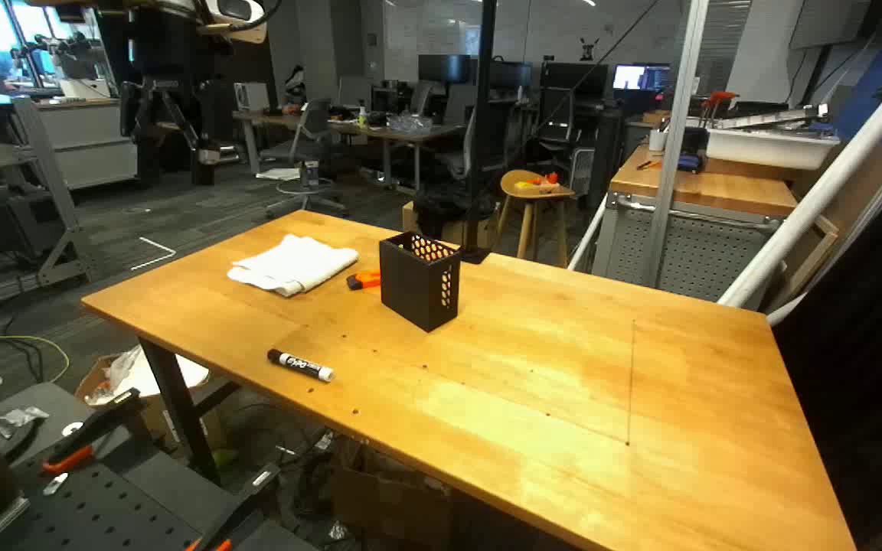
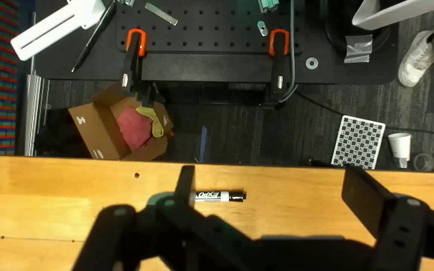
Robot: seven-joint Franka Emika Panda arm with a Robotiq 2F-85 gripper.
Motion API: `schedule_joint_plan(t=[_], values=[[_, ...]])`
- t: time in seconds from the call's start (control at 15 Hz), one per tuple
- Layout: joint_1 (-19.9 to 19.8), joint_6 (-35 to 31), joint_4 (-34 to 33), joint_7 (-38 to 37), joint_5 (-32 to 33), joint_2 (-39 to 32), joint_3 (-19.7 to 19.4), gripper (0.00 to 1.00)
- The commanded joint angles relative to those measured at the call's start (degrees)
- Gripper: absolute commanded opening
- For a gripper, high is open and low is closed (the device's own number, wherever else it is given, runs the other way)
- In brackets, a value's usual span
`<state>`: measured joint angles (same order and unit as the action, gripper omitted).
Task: Pick the cloth and shove it in the box
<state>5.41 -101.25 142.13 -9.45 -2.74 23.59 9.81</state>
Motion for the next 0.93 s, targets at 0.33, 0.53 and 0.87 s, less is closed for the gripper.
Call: schedule_joint_plan(t=[0.33,0.53,0.87], values=[[0.44,0.14,-0.76,-0.15,0.14,0.0,-0.39,1.0],[0.44,0.14,-0.76,-0.15,0.14,0.0,-0.39,1.0],[2.66,-0.62,-5.6,0.08,0.39,-6.27,2.03,1.0]])
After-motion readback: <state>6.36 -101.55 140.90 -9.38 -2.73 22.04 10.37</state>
